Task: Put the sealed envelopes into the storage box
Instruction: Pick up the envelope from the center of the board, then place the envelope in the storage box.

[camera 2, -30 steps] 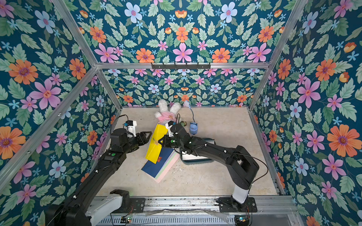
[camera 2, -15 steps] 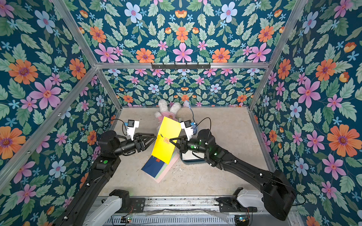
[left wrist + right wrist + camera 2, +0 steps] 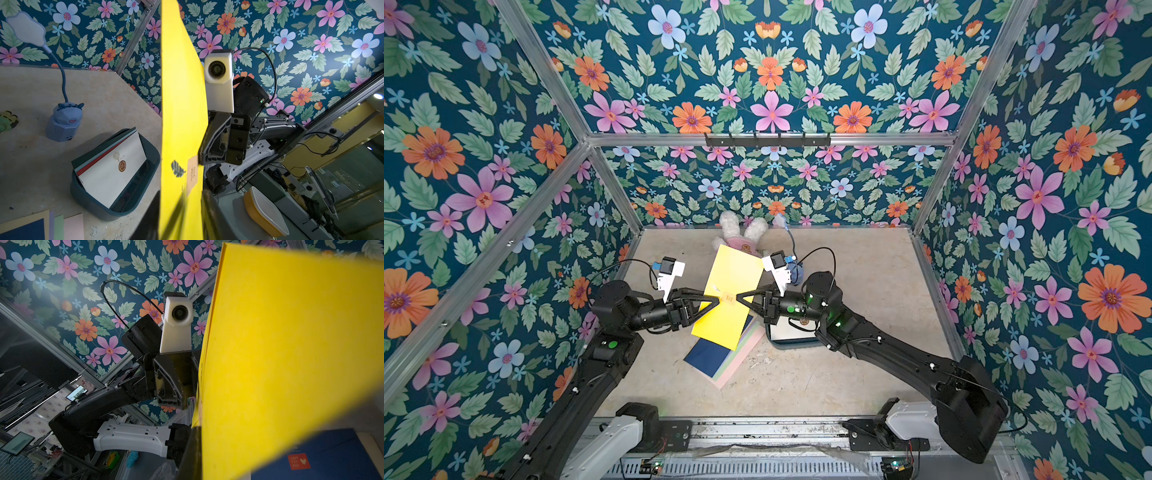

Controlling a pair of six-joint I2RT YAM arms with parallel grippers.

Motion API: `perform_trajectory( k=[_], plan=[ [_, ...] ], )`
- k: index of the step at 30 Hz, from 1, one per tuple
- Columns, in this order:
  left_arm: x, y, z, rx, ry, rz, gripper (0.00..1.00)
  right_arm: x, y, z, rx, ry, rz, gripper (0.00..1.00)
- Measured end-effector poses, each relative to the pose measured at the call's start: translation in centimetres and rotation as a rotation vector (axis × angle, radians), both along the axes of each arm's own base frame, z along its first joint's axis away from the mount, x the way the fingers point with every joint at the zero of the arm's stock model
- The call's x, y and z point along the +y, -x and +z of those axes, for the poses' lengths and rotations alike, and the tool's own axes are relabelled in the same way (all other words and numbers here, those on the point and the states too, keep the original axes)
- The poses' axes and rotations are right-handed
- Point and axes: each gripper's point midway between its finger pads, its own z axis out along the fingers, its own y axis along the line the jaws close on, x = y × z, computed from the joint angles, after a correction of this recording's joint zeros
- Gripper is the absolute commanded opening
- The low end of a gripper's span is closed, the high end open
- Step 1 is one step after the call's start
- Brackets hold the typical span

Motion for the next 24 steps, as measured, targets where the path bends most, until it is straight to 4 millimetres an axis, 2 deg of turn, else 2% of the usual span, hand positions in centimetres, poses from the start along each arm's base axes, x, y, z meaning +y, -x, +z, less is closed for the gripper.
perform_trajectory(
  k=[4,5,7,8,10,13,16,18,22,23,24],
  plan=[
    [-0.1,0.2,0.7,-0.013,0.003,-0.016,0.00,-0.1,0.0,0.2,-0.009,-0.009,0.005,0.00],
    [-0.1,0.1,0.8,-0.017,0.000,-0.013,0.00,-0.1,-0.2,0.2,-0.010,-0.010,0.003,0.00],
    [-0.2,-0.3,0.8,-0.016,-0.012,-0.008,0.00,-0.2,-0.3,0.4,-0.011,-0.010,0.001,0.26],
    [-0.2,-0.5,0.8,-0.016,-0.020,-0.005,0.00,-0.3,-0.5,0.5,-0.011,-0.010,-0.004,0.35],
    [-0.2,-1.3,0.8,-0.020,-0.041,0.016,0.00,-1.0,-1.2,0.3,-0.008,-0.001,-0.018,0.41],
    [-0.6,-3.1,0.7,-0.040,-0.103,0.063,0.00,-3.8,-4.0,-0.8,0.006,0.017,-0.127,0.44],
    [-2.5,-4.6,0.0,-0.070,-0.202,0.064,0.00,-8.2,-7.5,-3.1,0.053,0.051,-0.298,0.43],
    [-5.0,-5.1,-1.1,-0.097,-0.288,0.026,0.00,-12.4,-10.4,-5.0,0.102,0.084,-0.474,0.43],
    [-10.6,-5.5,-4.4,-0.166,-0.486,-0.098,0.00,-20.7,-14.0,-8.4,0.205,0.156,-0.806,0.42],
    [-11.7,-5.9,-5.1,-0.184,-0.530,-0.130,0.00,-23.3,-15.7,-12.9,0.315,0.239,-0.908,0.42],
    [-12.8,-6.4,-5.9,-0.203,-0.572,-0.163,0.00,-26.0,-15.1,-10.6,0.268,0.195,-1.003,0.42]
  ],
)
